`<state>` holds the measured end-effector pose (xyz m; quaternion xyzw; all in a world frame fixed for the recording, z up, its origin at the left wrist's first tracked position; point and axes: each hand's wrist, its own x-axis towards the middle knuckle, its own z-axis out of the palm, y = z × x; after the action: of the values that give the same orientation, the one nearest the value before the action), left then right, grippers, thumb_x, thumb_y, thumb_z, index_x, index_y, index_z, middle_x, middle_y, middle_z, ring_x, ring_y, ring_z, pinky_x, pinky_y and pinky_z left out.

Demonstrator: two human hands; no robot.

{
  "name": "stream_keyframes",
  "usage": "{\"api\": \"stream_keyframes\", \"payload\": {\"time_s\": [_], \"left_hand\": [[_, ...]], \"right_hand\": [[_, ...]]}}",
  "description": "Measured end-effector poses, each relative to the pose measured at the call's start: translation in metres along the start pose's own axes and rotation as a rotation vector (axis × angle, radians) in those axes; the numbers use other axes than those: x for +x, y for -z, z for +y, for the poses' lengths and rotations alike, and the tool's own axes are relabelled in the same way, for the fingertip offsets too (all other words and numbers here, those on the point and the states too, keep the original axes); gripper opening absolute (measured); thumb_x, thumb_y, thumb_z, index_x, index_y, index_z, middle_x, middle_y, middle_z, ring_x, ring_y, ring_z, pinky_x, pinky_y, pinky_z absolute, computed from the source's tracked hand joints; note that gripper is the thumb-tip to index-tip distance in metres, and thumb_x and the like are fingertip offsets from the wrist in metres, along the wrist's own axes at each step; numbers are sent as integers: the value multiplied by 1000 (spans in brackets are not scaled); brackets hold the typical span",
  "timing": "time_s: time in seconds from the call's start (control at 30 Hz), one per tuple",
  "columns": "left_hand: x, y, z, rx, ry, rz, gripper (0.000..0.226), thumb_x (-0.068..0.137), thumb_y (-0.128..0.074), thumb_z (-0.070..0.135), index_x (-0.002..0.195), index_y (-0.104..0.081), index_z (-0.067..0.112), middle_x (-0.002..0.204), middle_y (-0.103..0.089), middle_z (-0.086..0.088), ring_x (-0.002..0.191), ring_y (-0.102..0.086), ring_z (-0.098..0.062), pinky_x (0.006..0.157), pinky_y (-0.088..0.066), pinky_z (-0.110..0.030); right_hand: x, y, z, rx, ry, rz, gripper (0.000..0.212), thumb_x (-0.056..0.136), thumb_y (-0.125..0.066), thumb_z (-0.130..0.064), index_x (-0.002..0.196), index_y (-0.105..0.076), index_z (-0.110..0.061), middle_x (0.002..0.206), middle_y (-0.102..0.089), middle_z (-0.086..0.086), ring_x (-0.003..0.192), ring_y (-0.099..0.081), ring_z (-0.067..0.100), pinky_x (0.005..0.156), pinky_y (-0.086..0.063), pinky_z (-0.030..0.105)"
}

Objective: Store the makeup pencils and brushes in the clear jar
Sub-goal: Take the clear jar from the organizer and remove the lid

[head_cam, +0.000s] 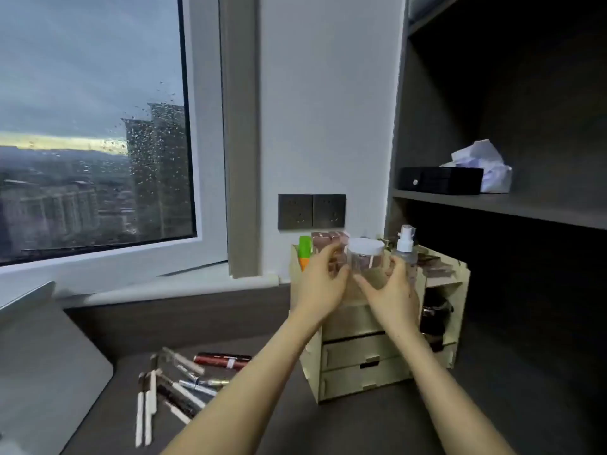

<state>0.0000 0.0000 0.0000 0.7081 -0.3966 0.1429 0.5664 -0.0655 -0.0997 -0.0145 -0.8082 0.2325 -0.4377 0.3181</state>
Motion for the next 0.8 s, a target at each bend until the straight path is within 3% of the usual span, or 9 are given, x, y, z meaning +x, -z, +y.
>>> {"api": "stream_keyframes", "payload": {"time_s": [0.17,0.3,0.4,0.47,0.53,0.6,0.63,0.73,0.8], "left_hand": [[15,-22,-17,-2,6,3,39,96,-43,8,134,-47,15,126,-58,-5,112,-51,-14,91,-34,-15],[12,-29,-23,-89,27,-26,38,98,-40,11,135,-46,16,139,-47,0,128,-40,-13,100,-26,-15],[15,-25,-20,-218,46,-29,38,98,-41,12,134,-47,20,134,-54,-4,123,-48,-17,105,-35,-31],[13,-20,-11,-275,27,-28,39,97,-43,16,133,-47,29,125,-59,3,114,-54,-16,100,-42,-40],[9,-9,6,-295,-34,-12,40,97,-44,17,133,-44,35,117,-57,18,112,-53,-8,99,-43,-37],[6,6,23,-315,-112,23,43,96,-44,14,133,-42,34,113,-56,21,111,-51,-3,98,-41,-30],[2,16,31,-320,-155,41,44,94,-44,14,133,-42,33,114,-56,17,111,-51,-3,97,-41,-27],[-22,46,45,-298,-261,86,44,94,-46,10,134,-42,27,117,-56,0,104,-53,1,87,-41,-15],[-43,68,41,-259,-289,107,43,94,-46,10,134,-43,25,113,-54,-1,101,-53,-1,84,-40,-13]], "right_hand": [[19,-20,21,-19,-30,-25,84,73,-74,-36,140,-29,-13,133,-54,14,121,-53,33,91,-44,38],[25,-30,33,71,-44,-38,77,73,-76,-30,137,-35,-15,129,-59,10,119,-55,29,95,-47,43],[25,-26,29,130,-49,-21,79,71,-77,-32,138,-37,-19,130,-58,6,119,-55,25,97,-46,39],[24,-17,18,171,-16,28,80,69,-78,-34,137,-38,-20,129,-59,4,117,-57,22,94,-48,36],[18,-4,-3,214,40,82,77,70,-79,-31,135,-39,-17,127,-60,3,112,-58,14,90,-47,22],[8,8,-26,255,121,153,74,72,-78,-30,134,-41,-16,123,-62,3,103,-56,7,78,-40,3],[2,13,-38,257,157,180,74,72,-78,-34,134,-41,-18,122,-63,2,103,-58,8,78,-41,3],[-25,17,-61,266,205,178,79,67,-72,-52,133,-38,-27,123,-62,-2,109,-61,15,88,-53,37],[-47,11,-70,310,205,122,82,63,-67,-61,132,-36,-31,123,-61,-3,109,-62,17,86,-54,45]]}}
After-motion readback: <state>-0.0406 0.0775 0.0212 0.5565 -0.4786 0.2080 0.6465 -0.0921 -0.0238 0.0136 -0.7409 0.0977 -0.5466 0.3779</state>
